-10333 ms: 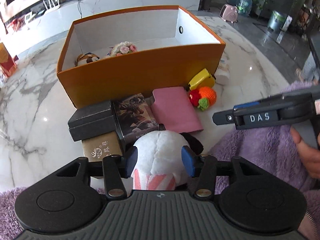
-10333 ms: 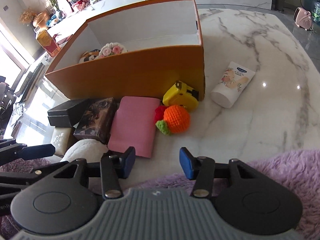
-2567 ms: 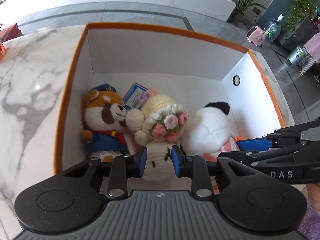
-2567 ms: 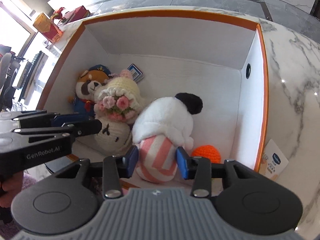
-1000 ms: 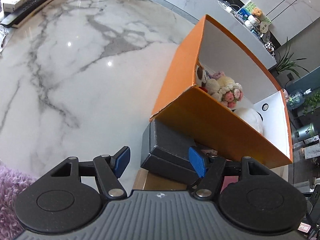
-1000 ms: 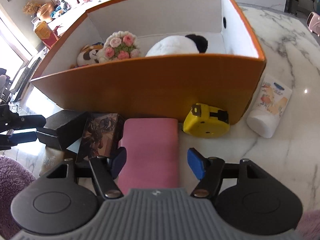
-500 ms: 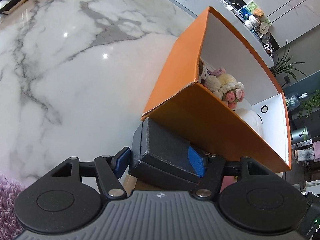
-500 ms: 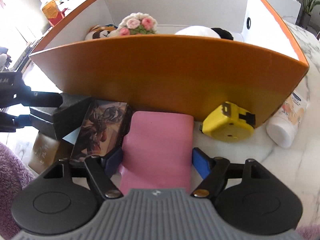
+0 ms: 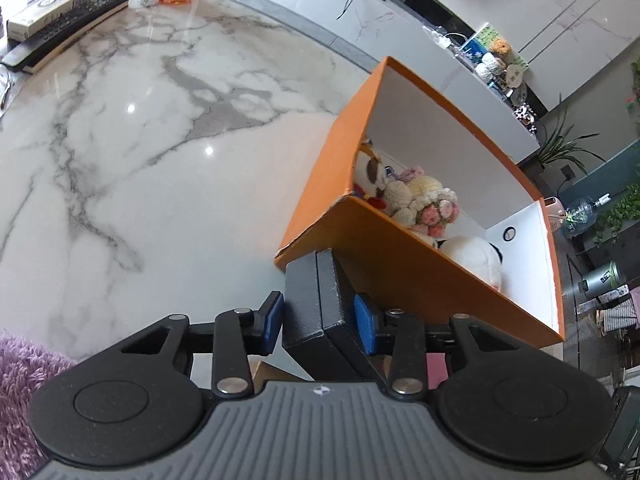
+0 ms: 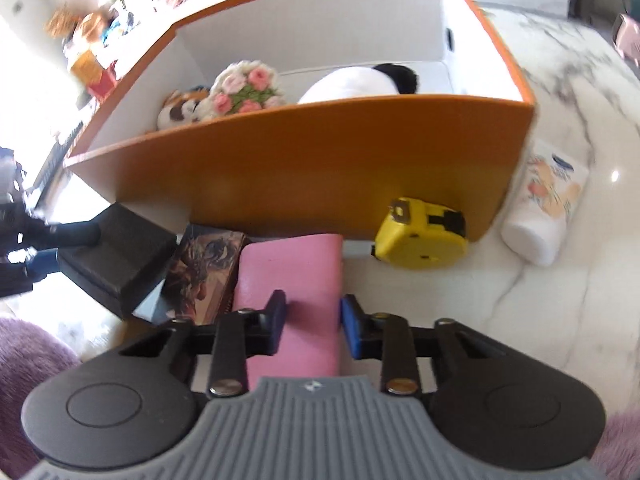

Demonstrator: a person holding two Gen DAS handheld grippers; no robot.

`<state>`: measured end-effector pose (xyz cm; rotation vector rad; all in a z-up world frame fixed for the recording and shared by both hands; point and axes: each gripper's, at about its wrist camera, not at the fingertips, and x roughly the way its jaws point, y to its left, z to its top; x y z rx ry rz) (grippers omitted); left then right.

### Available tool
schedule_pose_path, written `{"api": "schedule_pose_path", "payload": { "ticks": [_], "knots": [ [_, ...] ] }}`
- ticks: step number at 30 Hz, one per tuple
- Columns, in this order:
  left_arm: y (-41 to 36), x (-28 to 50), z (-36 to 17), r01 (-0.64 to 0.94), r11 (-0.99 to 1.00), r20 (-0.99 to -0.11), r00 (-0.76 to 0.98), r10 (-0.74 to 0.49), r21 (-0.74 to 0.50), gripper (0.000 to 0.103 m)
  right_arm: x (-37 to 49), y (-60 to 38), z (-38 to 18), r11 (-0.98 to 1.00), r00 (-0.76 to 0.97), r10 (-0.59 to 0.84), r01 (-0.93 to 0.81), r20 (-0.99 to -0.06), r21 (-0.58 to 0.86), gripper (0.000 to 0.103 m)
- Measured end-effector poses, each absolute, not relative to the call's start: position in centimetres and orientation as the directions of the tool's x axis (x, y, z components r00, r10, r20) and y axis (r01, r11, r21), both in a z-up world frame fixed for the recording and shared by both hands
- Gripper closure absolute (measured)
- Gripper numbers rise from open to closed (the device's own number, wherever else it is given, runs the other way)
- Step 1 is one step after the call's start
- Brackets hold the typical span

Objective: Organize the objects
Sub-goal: 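Grasp the black box with left gripper while right gripper grasps the pink case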

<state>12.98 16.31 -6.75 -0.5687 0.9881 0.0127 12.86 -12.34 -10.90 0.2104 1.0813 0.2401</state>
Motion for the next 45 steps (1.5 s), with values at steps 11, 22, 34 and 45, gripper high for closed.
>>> {"api": "schedule_pose_path", "payload": {
  "ticks": [11,22,34,45],
  "knots": [
    [9.1,10.7,-5.2,-0.024,0.968,-0.756,0.629,-0.179,-0.249,0.058,11.4,-11.9,-8.3,0.919,0.490,0.383,-0.116,-0.783,0.376,0.091],
    [7.4,9.2,-5.6,0.079,0.991,-0.738,0.662,-0.132,-0.106,0.058,11.8,-9.2,-7.8,0.915,0.485,0.391,-0.117,-0.782,0.385,0.080],
    [9.1,10.1,-6.5,0.043,0.976,-0.794,0.575,-0.200,-0.214,0.057,11.5,-8.5,-8.3,0.929,0.481,0.366,-0.136,-0.797,0.345,0.082],
    [9.3,9.3,-5.4,0.021,0.959,-0.774,0.585,-0.240,-0.281,0.059,9.7,-10.5,-7.0,0.934,0.515,0.345,-0.108,-0.784,0.340,0.085]
  ]
}}
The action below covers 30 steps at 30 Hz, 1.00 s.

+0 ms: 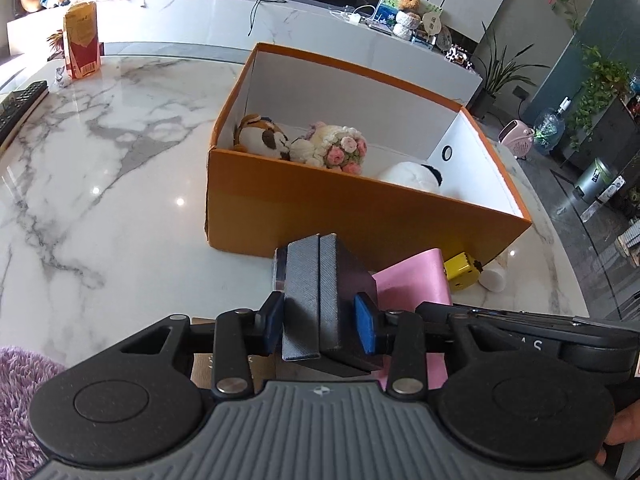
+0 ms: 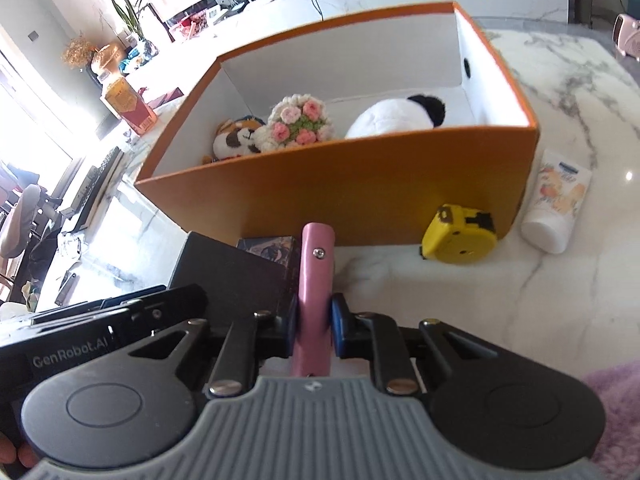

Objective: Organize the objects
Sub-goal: 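Grasp the black box with left gripper while right gripper grasps the pink case, then carry the black box with left gripper over the orange box while right carries the pink case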

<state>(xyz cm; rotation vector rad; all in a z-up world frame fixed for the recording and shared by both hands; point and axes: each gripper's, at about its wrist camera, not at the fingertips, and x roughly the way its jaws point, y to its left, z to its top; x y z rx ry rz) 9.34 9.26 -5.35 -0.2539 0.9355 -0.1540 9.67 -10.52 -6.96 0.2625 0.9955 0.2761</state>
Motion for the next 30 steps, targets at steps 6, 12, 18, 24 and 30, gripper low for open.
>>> {"api": "schedule_pose_path", "payload": {
  "ticks": [6,12,18,24,30],
  "knots": [
    [8.3,8.6,-2.2,0.069,0.935,-0.725,0.612,-0.315,-0.348,0.059,8.5,-12.7,-4.1,0.927,0.578,0.349,-0.096,-0.738,0.362,0.085],
    [6.7,9.4,1.6,0.163,0.907,-0.659,0.639,-0.398,-0.389,0.059,8.1,-15.0,-0.4,0.918,0.635,0.361,-0.114,-0.683,0.380,0.085],
    [5.9,12.7,4.3,0.221,0.892,-0.619,0.654,-0.436,-0.395,0.059,9.7,-16.6,3.4,0.923,0.692,0.352,-0.145,-0.630,0.356,0.085],
    [5.3,17.2,4.8,0.218,0.901,-0.610,0.674,-0.417,-0.375,0.059,13.3,-16.7,5.6,0.943,0.724,0.312,-0.157,-0.615,0.293,0.085],
    [5.2,21.4,3.3,0.194,0.905,-0.621,0.672,-0.403,-0.378,0.059,18.6,-16.5,5.3,0.958,0.721,0.272,-0.137,-0.637,0.253,0.085]
  ]
}}
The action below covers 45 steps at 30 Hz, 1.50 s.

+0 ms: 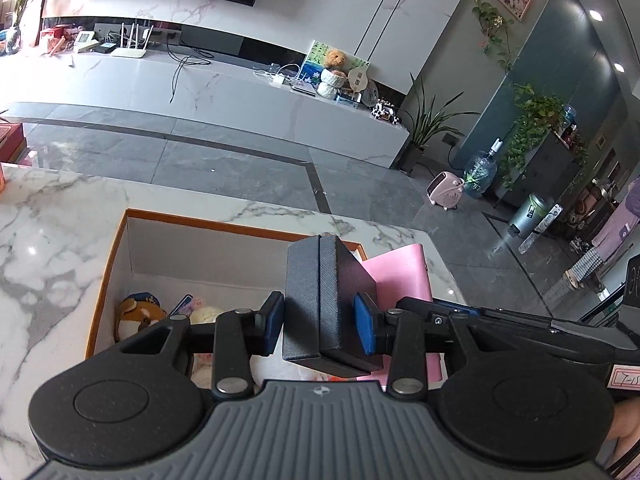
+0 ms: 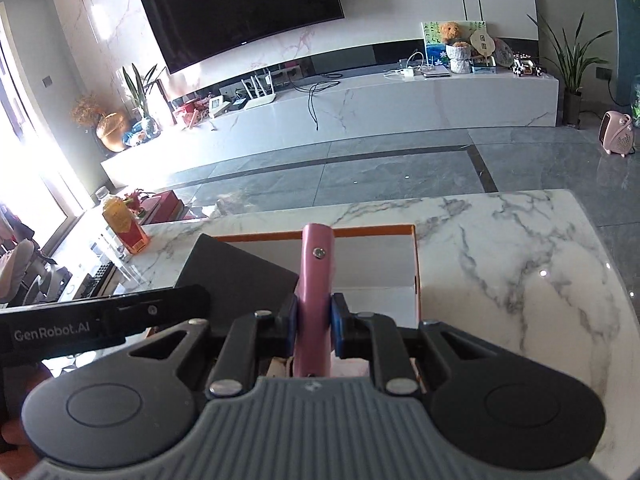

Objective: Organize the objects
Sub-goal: 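Carry the black box with left gripper over the orange box while right carries the pink case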

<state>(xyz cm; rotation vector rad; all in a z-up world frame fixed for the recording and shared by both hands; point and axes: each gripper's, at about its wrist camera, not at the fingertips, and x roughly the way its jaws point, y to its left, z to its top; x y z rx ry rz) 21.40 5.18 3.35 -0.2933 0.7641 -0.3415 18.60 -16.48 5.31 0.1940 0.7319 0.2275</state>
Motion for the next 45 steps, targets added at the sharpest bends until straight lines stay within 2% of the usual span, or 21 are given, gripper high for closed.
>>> {"api": "schedule_pose_path", "payload": {
  "ticks": [11,19,25,33,38,45],
  "knots": [
    [5.0,27.3,-0.5,0.151,0.923,-0.661,0.657,-0.362,-0.355,0.059,26.4,-14.0,1.4,0.985,0.703,0.165,-0.158,-0.692,0.074,0.085],
    [5.1,27.3,-4.6,0.112,0.935,-0.758,0.557,-0.340,-0.336,0.059,27.9,-13.1,-2.3,0.984,0.650,0.152,-0.174,-0.744,0.048,0.085],
    [6.8,26.4,-4.6,0.098,0.922,-0.758,0.541,-0.366,-0.375,0.059,27.1,-13.3,-2.3,0.985,0.613,0.150,-0.165,-0.775,0.060,0.085],
    [7.0,27.5,-4.1,0.074,0.912,-0.731,0.573,-0.371,-0.405,0.059,28.3,-13.2,-1.9,0.985,0.636,0.160,-0.158,-0.755,0.075,0.085],
    [6.7,28.4,-4.0,0.047,0.925,-0.729,0.601,-0.328,-0.377,0.059,30.1,-12.8,-2.2,0.982,0.631,0.180,-0.159,-0.755,0.101,0.085],
    [6.6,29.1,-4.8,0.030,0.926,-0.739,0.593,-0.320,-0.377,0.059,31.7,-12.1,-4.1,0.986,0.611,0.130,-0.159,-0.781,0.040,0.085]
  ]
}}
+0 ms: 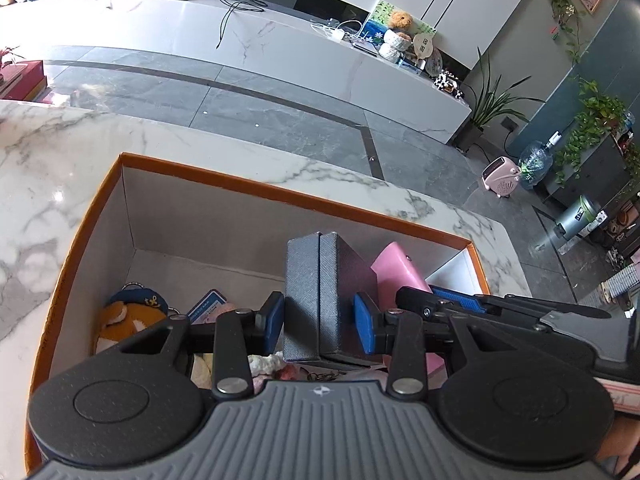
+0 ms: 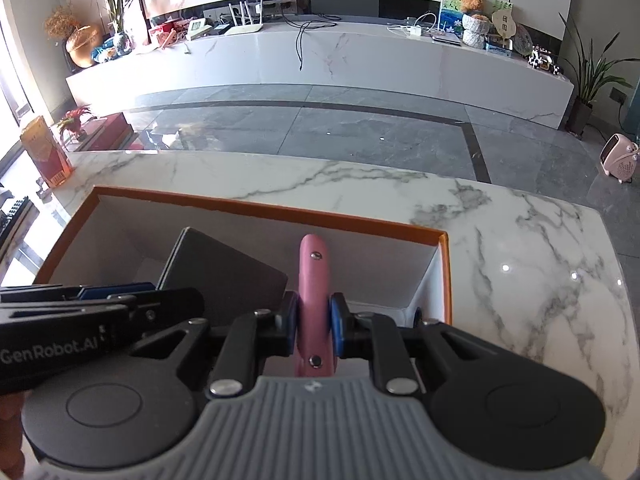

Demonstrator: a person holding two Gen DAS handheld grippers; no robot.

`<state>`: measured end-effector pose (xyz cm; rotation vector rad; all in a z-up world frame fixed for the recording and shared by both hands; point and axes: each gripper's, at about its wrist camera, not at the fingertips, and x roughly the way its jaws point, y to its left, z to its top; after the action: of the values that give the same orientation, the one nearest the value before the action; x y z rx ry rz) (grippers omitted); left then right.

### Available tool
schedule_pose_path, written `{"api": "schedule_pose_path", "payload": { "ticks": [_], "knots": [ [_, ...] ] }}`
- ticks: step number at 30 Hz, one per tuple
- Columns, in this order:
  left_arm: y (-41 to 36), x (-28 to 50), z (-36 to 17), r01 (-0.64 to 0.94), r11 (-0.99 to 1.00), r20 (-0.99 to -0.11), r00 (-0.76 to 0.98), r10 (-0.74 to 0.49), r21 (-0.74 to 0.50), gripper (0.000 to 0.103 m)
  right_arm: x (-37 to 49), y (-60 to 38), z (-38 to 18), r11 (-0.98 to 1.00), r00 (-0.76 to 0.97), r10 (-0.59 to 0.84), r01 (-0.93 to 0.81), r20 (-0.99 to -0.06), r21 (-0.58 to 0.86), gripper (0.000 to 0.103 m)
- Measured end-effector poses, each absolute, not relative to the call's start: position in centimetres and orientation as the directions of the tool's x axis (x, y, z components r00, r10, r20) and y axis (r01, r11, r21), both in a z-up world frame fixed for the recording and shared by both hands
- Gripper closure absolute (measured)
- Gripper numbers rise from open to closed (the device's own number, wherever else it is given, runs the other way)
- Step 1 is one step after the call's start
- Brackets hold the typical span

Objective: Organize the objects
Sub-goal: 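Carry the black box with left gripper over the orange box while right carries the pink case, then lower the black box and pink case upright into the box and open both grippers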

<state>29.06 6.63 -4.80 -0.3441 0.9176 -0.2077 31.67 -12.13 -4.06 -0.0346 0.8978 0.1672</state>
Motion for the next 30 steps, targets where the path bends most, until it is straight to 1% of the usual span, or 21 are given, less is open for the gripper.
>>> {"api": "schedule_pose_path", "payload": {
  "ticks": [3,4,7,8,10,15,16,19,21,22,26,28,30],
  "knots": [
    [6.6,29.2,-5.0,0.026,0.926,-0.741,0.590,-0.319,-0.378,0.059,32.4,-12.5,-4.9,0.990,0.592,0.082,-0.142,-0.802,-0.003,0.084],
    [6.7,29.2,-5.0,0.024,0.925,-0.741,0.590,-0.320,-0.380,0.059,32.6,-12.6,-5.2,0.990,0.583,0.065,-0.141,-0.810,-0.022,0.082],
    [6.7,29.3,-5.1,0.022,0.920,-0.740,0.588,-0.327,-0.390,0.059,32.4,-13.1,-5.5,0.988,0.586,0.047,-0.147,-0.809,-0.049,0.079],
    [6.7,29.3,-5.0,0.022,0.919,-0.739,0.588,-0.329,-0.393,0.059,32.2,-13.2,-5.4,0.987,0.593,0.043,-0.150,-0.804,-0.058,0.074],
    [6.7,29.2,-5.0,0.023,0.917,-0.734,0.591,-0.335,-0.399,0.059,32.0,-13.4,-5.0,0.986,0.605,0.031,-0.150,-0.796,-0.076,0.071],
    [6.7,29.3,-4.8,0.027,0.907,-0.723,0.594,-0.353,-0.420,0.059,31.0,-13.3,-3.4,0.971,0.653,-0.029,-0.162,-0.757,-0.177,0.073],
    [6.6,29.3,-4.7,0.029,0.906,-0.720,0.596,-0.355,-0.423,0.059,30.8,-13.4,-3.1,0.966,0.659,-0.033,-0.171,-0.751,-0.193,0.073],
    [6.4,29.3,-4.4,0.037,0.902,-0.710,0.602,-0.364,-0.431,0.059,30.4,-14.0,-2.4,0.963,0.654,-0.001,-0.202,-0.756,-0.176,0.089],
    [6.3,29.4,-4.4,0.040,0.900,-0.708,0.602,-0.369,-0.434,0.059,30.3,-14.4,-2.1,0.964,0.646,0.031,-0.222,-0.763,-0.149,0.091],
    [6.2,29.6,-4.5,0.042,0.900,-0.710,0.600,-0.370,-0.434,0.059,30.2,-14.4,-2.0,0.963,0.640,0.048,-0.235,-0.767,-0.135,0.094],
    [6.1,30.0,-5.0,0.040,0.897,-0.714,0.591,-0.377,-0.441,0.059,30.2,-13.8,-2.3,0.946,0.588,0.099,-0.307,-0.803,-0.108,0.095],
    [6.2,30.2,-5.3,0.037,0.894,-0.715,0.587,-0.380,-0.446,0.059,30.2,-12.8,-3.0,0.927,0.569,0.064,-0.337,-0.820,-0.162,0.095],
    [6.3,30.3,-5.5,0.035,0.894,-0.717,0.584,-0.381,-0.446,0.059,30.0,-12.0,-3.8,0.903,0.571,-0.017,-0.343,-0.821,-0.258,0.095]
  ]
}}
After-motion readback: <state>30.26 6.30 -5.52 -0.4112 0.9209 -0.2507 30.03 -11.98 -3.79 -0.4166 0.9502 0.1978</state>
